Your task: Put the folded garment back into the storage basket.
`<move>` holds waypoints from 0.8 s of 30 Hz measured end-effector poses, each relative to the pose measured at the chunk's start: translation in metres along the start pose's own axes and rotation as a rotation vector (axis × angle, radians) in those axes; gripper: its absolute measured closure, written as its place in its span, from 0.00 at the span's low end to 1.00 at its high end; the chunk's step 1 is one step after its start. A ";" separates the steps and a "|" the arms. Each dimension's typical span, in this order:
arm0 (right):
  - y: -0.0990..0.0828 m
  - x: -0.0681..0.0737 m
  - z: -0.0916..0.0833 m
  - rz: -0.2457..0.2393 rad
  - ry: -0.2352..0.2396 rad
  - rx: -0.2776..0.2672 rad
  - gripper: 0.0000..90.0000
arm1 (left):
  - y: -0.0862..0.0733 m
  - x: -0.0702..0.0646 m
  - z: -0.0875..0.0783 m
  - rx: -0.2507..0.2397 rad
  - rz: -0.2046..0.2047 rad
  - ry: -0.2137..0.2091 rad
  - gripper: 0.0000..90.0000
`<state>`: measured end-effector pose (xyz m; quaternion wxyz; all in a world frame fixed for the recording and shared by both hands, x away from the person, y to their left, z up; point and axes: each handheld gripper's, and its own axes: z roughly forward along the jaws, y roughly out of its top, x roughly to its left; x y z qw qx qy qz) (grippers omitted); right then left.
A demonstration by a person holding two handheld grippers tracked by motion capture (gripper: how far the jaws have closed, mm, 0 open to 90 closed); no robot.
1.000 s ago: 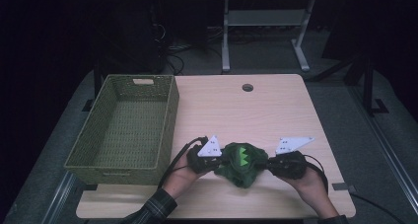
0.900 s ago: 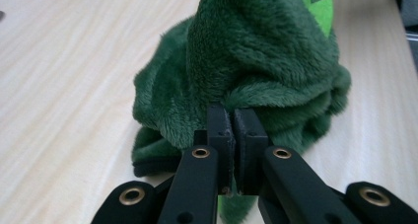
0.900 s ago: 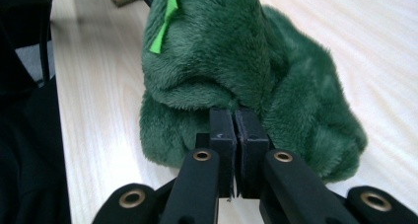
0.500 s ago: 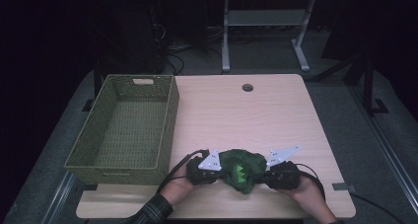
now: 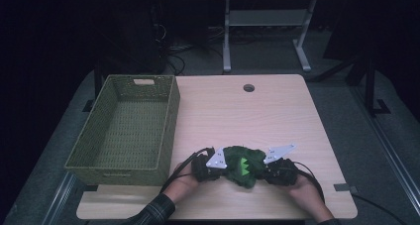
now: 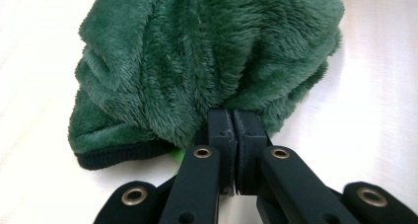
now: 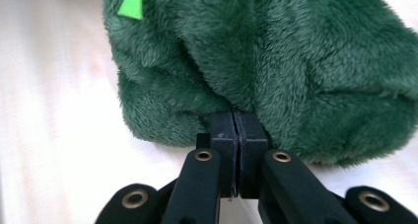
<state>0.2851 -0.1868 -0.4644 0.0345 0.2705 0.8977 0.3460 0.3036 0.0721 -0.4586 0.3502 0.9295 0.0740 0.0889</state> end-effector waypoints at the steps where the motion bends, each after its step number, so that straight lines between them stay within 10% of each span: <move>1: 0.002 -0.002 0.001 0.001 -0.018 0.000 0.98 | 0.000 0.002 0.002 -0.005 -0.015 0.013 0.98; 15: 0.009 -0.003 -0.023 0.026 0.006 -0.098 0.71 | 0.006 0.000 -0.026 -0.092 -0.118 -0.011 0.67; 24: 0.025 -0.002 -0.053 0.003 0.020 -0.186 0.67 | 0.026 0.003 -0.053 -0.156 -0.098 -0.002 0.58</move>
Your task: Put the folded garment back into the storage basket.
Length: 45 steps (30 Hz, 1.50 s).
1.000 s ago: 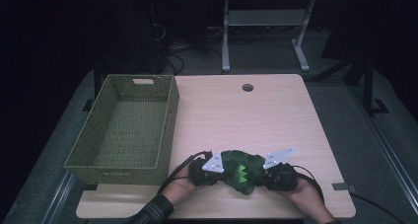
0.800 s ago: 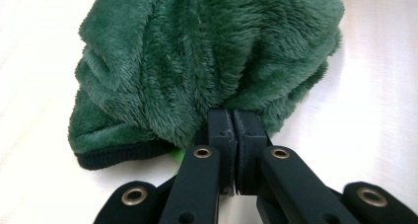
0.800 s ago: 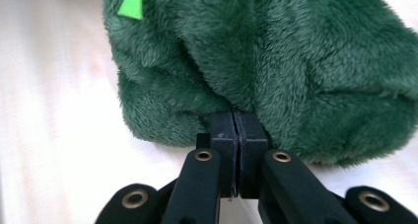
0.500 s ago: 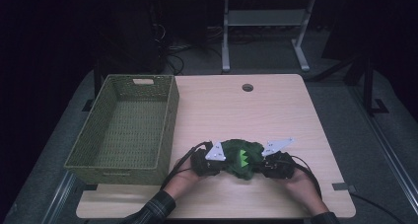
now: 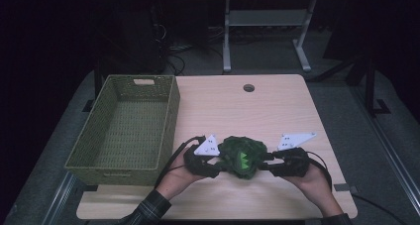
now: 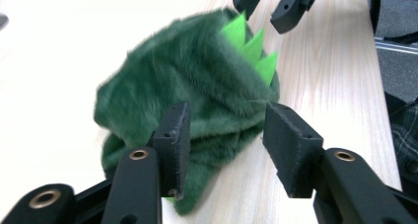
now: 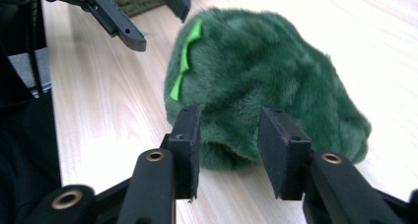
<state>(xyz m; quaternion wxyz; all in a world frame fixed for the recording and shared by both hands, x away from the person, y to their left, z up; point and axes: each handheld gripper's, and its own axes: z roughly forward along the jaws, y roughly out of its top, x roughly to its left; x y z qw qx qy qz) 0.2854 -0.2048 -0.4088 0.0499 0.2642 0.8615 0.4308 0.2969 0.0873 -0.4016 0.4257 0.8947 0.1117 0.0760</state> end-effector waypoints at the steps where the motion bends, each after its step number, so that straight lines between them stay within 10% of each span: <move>1: 0.002 0.000 -0.001 -0.009 0.005 0.000 0.66 | 0.003 0.000 -0.002 -0.005 0.003 0.001 0.58; 14: 0.025 -0.010 0.016 -0.029 0.064 0.027 0.57 | 0.028 0.014 0.021 -0.029 -0.004 -0.049 0.51; 22: 0.025 -0.010 0.033 -0.056 0.065 0.066 0.89 | 0.023 0.018 0.035 0.001 0.011 -0.096 0.88; 31: 0.024 0.012 0.015 -0.097 0.083 0.024 0.95 | 0.023 -0.005 0.011 -0.034 0.045 -0.118 0.93; 45: -0.007 0.030 0.056 -0.131 0.116 0.193 0.97 | -0.020 -0.022 0.039 0.141 0.050 -0.163 0.94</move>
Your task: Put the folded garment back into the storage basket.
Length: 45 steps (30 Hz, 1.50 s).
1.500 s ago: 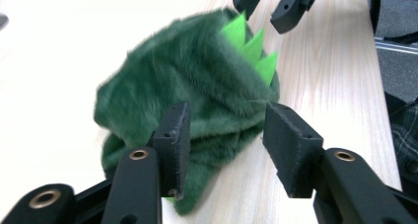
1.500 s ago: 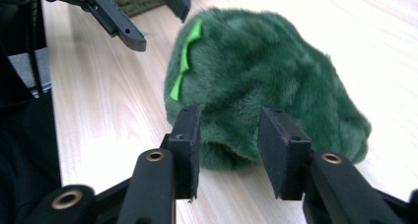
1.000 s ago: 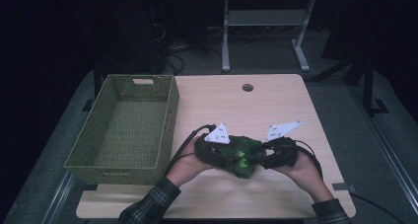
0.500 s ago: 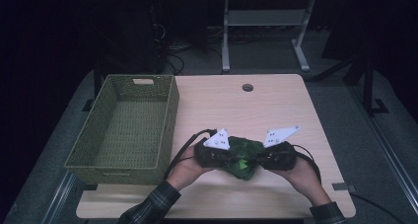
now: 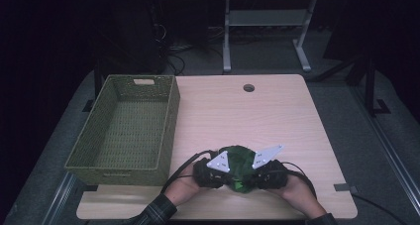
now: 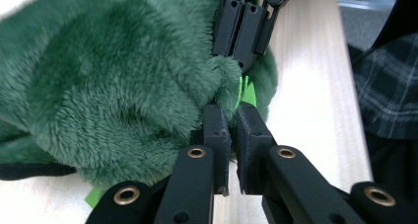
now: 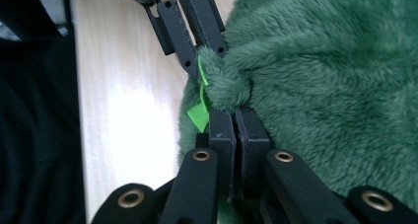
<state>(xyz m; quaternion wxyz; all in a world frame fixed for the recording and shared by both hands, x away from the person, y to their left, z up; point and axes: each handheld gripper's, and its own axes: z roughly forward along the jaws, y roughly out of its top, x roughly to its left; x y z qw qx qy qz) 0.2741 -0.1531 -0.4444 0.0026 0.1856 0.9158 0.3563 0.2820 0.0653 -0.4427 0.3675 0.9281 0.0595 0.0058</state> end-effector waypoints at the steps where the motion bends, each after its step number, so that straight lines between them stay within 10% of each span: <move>1: 0.000 0.000 0.002 0.010 -0.001 0.005 0.97 | -0.001 0.001 0.002 0.007 0.005 0.002 0.94; 11: 0.000 -0.003 -0.022 0.044 -0.015 -0.127 0.73 | 0.004 0.003 -0.015 -0.072 -0.053 0.025 0.83; 19: 0.006 -0.025 -0.053 0.073 -0.106 -0.206 0.83 | 0.009 -0.008 -0.033 -0.099 -0.054 0.053 0.65; 33: 0.014 -0.094 -0.023 0.170 -0.160 -0.114 1.00 | 0.006 -0.024 -0.005 -0.020 -0.065 -0.048 1.00; 45: 0.005 -0.100 -0.008 0.178 -0.128 -0.053 1.00 | 0.005 -0.007 0.016 0.015 -0.096 -0.002 1.00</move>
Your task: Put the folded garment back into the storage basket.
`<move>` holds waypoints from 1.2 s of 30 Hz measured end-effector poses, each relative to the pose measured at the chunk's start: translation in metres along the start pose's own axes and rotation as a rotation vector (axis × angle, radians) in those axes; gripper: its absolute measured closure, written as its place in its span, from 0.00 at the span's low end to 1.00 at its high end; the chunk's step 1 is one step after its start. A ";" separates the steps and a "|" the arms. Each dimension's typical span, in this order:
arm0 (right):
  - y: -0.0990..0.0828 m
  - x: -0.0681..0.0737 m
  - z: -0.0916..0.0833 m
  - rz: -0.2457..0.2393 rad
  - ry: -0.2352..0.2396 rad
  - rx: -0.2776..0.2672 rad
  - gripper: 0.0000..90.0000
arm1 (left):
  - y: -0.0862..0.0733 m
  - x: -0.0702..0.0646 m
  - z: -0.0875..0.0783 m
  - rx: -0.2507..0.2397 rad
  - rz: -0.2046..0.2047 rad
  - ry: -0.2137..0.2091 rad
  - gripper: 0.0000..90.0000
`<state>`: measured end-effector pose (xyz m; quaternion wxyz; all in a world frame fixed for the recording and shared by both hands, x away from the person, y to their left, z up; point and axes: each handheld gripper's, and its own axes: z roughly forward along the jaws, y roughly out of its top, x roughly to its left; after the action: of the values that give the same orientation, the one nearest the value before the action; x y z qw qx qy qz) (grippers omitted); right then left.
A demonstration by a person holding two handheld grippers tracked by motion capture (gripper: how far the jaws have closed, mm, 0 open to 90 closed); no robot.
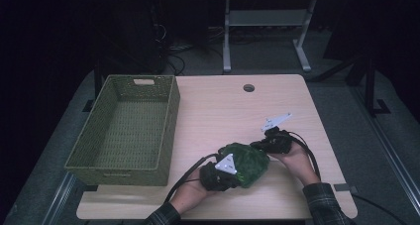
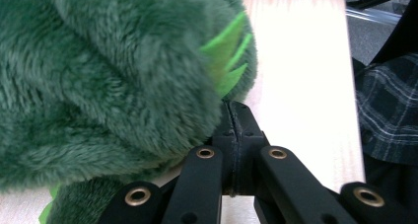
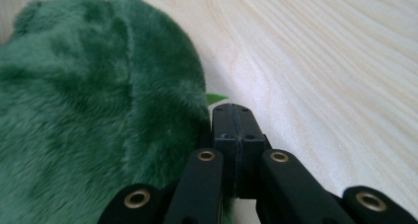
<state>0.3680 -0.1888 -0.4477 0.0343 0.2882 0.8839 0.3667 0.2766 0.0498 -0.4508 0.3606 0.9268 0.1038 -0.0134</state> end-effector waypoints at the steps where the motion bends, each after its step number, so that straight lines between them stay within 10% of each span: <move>1: -0.001 0.001 -0.001 0.002 0.004 0.005 1.00 | 0.000 0.001 0.000 0.003 0.005 0.007 1.00; 26: -0.041 0.036 -0.024 -0.022 0.045 0.010 0.98 | -0.017 0.038 -0.025 0.037 -0.034 0.117 0.95; 36: -0.075 0.013 -0.046 0.102 -0.119 -0.039 0.53 | -0.009 0.027 -0.049 -0.037 -0.042 0.087 0.58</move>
<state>0.3087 -0.2527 -0.4622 0.0736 0.3532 0.8572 0.3674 0.2985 0.0937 -0.4233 0.3727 0.9172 0.1391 0.0214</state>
